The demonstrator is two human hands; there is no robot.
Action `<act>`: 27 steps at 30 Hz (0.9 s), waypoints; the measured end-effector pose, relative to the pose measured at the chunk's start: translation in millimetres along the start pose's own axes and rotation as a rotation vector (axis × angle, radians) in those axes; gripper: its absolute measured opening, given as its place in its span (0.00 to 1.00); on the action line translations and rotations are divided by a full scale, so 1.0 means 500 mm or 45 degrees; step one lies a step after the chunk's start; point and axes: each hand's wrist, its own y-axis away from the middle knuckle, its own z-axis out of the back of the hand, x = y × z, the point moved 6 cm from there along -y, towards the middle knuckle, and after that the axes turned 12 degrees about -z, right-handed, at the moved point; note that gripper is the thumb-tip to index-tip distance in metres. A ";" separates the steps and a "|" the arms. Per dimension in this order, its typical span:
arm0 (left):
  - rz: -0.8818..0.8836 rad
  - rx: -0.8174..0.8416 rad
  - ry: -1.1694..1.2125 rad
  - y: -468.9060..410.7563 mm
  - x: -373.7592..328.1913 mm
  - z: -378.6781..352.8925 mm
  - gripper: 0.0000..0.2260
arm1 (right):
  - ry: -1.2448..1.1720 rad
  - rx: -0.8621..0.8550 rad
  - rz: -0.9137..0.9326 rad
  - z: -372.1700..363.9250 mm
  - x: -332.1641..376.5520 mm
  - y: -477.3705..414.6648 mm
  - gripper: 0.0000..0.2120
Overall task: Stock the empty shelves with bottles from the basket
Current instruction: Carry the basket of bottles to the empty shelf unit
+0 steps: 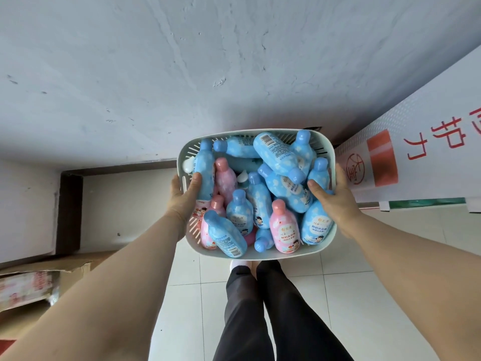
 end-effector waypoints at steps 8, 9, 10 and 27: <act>0.064 -0.067 0.023 0.059 -0.025 0.014 0.31 | -0.002 0.076 -0.104 0.036 0.030 0.032 0.39; 0.073 -0.070 0.021 0.069 -0.029 0.017 0.31 | -0.008 0.072 -0.113 0.041 0.032 0.042 0.37; 0.078 -0.069 0.018 0.082 -0.035 0.019 0.30 | -0.020 0.072 -0.114 0.047 0.034 0.055 0.36; -0.095 0.391 -0.302 0.234 -0.061 -0.060 0.32 | -0.481 -0.243 -0.422 0.131 -0.248 0.387 0.34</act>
